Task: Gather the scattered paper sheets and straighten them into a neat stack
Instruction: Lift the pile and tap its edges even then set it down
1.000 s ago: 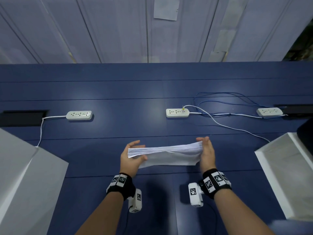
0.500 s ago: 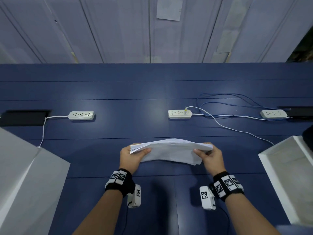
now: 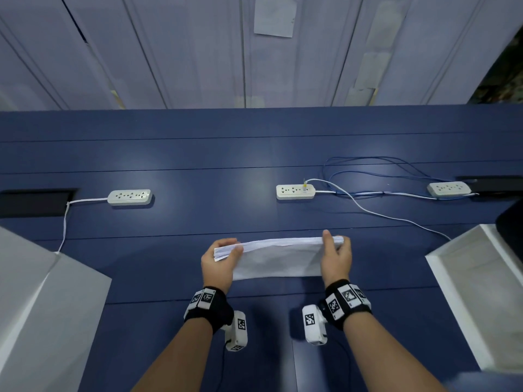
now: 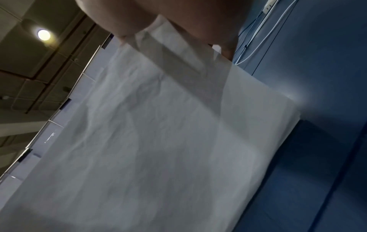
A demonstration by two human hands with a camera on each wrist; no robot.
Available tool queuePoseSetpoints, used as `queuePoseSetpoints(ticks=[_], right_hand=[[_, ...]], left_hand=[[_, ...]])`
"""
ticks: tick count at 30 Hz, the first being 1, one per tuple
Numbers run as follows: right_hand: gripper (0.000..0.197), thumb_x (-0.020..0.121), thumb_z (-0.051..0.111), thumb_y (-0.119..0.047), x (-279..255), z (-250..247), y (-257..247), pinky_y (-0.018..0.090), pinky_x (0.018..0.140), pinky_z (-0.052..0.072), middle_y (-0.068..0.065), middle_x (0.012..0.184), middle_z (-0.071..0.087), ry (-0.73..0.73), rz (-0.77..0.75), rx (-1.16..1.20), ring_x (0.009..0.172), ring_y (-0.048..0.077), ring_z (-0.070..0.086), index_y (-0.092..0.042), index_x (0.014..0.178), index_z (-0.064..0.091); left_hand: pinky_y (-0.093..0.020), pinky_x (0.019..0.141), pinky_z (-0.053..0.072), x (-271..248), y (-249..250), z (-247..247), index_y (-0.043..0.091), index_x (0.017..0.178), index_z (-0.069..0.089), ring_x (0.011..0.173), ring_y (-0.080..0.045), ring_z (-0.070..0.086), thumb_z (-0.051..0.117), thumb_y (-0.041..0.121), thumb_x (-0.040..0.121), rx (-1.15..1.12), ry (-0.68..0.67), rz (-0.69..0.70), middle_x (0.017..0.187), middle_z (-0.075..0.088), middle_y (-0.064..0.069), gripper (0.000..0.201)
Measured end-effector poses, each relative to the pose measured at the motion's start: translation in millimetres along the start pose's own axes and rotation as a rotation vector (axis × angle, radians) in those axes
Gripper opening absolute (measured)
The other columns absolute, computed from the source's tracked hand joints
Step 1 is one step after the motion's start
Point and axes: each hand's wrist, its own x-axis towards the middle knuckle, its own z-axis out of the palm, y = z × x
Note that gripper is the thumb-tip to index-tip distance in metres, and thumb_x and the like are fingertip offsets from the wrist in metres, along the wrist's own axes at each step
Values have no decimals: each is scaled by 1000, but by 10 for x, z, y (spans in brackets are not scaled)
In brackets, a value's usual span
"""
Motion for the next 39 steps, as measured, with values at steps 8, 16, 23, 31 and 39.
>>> queuePoseSetpoints(ticks=[8, 16, 23, 31, 39], right_hand=[[29, 90, 66, -33, 260, -229, -131, 33, 68, 41, -3, 70, 55, -163, -170, -168, 69, 15, 49, -11, 73, 56], [37, 78, 74, -46, 267, -4, -581, 35, 85, 52, -6, 98, 75, -766, -636, -824, 94, 18, 68, -28, 109, 68], [10, 80, 80, -17, 262, -45, -390, 21, 60, 48, -14, 60, 68, -525, -466, -431, 58, -1, 59, -17, 71, 75], [13, 80, 76, 1, 251, -19, -161, 17, 64, 55, -11, 74, 78, -530, -40, -1, 69, 5, 73, -12, 84, 75], [21, 79, 77, 2, 315, -36, 102, 13, 65, 54, -13, 77, 76, -540, -11, -22, 72, -2, 72, -17, 87, 73]], left_hand=[[-37, 73, 59, 83, 51, -58, 14, 78, 83, 70, -13, 71, 93, 17, 67, 90, -86, 7, 78, 80, -4, 15], [-24, 62, 51, 352, 946, 347, 27, 82, 84, 62, -12, 70, 82, 15, 78, 608, -484, 764, 73, 78, 6, 12], [-35, 107, 34, 331, 975, 167, 30, 115, 72, 116, -11, 59, 89, 58, 54, 564, -16, 783, 119, 67, 11, 69], [-36, 96, 57, 258, 322, 249, 17, 119, 64, 115, -21, 68, 99, 8, 49, 26, -283, 21, 117, 73, 1, 78], [-26, 72, 62, 347, 104, 395, 23, 85, 76, 81, -8, 76, 97, 14, 59, 67, -228, -64, 85, 79, 10, 35]])
